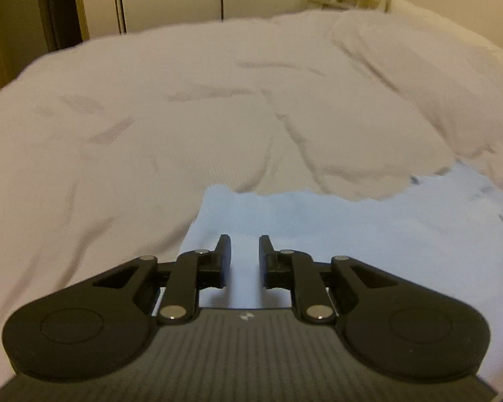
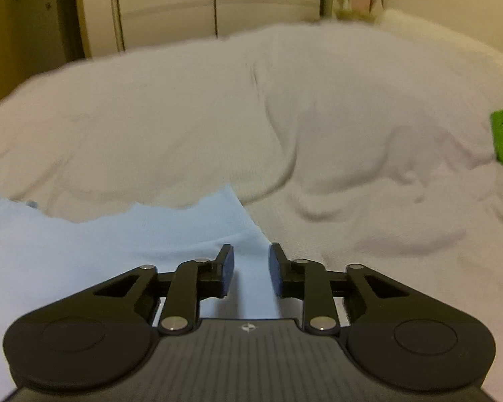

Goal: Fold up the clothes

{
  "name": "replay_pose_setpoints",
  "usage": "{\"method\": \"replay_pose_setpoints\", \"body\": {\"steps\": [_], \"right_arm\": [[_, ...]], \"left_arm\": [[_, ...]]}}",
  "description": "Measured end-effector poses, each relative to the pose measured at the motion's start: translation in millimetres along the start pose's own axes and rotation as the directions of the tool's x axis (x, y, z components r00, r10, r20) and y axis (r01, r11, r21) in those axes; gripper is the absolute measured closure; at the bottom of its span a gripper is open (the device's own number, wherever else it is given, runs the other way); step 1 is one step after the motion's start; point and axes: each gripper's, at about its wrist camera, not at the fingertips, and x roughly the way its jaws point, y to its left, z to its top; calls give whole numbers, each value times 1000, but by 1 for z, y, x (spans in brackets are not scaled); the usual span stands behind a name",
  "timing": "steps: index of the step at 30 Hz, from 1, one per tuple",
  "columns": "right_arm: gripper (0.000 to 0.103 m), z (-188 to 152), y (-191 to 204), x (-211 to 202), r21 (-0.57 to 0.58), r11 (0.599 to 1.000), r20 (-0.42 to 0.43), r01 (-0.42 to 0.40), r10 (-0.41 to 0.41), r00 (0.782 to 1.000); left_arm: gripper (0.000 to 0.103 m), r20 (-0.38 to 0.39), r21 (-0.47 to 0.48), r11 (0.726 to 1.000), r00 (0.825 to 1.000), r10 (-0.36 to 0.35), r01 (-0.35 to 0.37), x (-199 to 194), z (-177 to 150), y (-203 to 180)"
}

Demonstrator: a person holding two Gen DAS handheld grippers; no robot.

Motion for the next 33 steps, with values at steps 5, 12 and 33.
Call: {"method": "replay_pose_setpoints", "body": {"steps": [5,12,33], "right_arm": [[67,-28,0,-70,66,991,84,-114,109,991],[61,-107,-57,-125,400,911,23,-103,103,994],[89,-130,-90,-77,765,594,114,-247,253,961]], "left_arm": [[87,38,52,998,999,-26,24,-59,-63,-6],[77,-31,-51,998,999,27,-29,-105,-119,9],[88,-34,-469,882,997,-63,40,-72,-141,42]]}}
